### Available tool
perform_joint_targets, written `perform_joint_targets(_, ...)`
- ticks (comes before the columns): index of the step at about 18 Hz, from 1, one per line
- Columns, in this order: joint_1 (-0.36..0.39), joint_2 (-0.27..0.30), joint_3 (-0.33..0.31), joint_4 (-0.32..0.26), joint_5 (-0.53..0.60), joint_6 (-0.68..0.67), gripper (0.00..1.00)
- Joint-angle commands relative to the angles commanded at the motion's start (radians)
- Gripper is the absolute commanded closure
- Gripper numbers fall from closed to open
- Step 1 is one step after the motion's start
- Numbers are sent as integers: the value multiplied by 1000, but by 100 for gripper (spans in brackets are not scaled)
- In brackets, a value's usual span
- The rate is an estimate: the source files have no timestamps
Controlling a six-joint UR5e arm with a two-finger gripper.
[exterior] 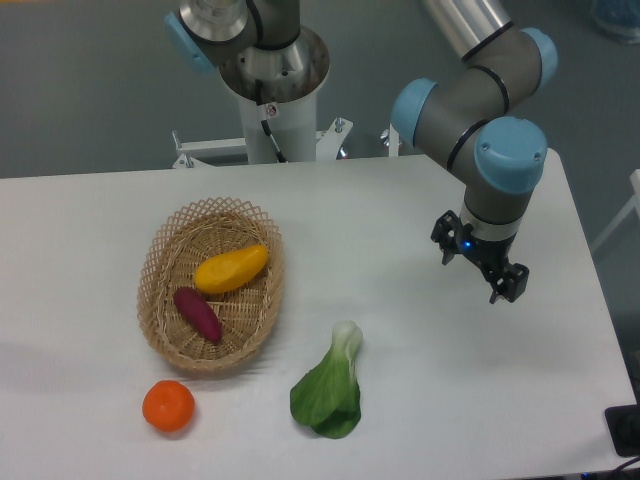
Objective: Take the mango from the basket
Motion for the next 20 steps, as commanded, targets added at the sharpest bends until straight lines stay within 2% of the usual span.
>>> perform_joint_targets(6, -2, 2, 0, 0, 0, 3, 0)
perform_joint_targets(14, -2, 11, -6, -35, 2, -11, 0)
perform_joint_targets(20, -64, 29, -38, -35, 2, -90, 0)
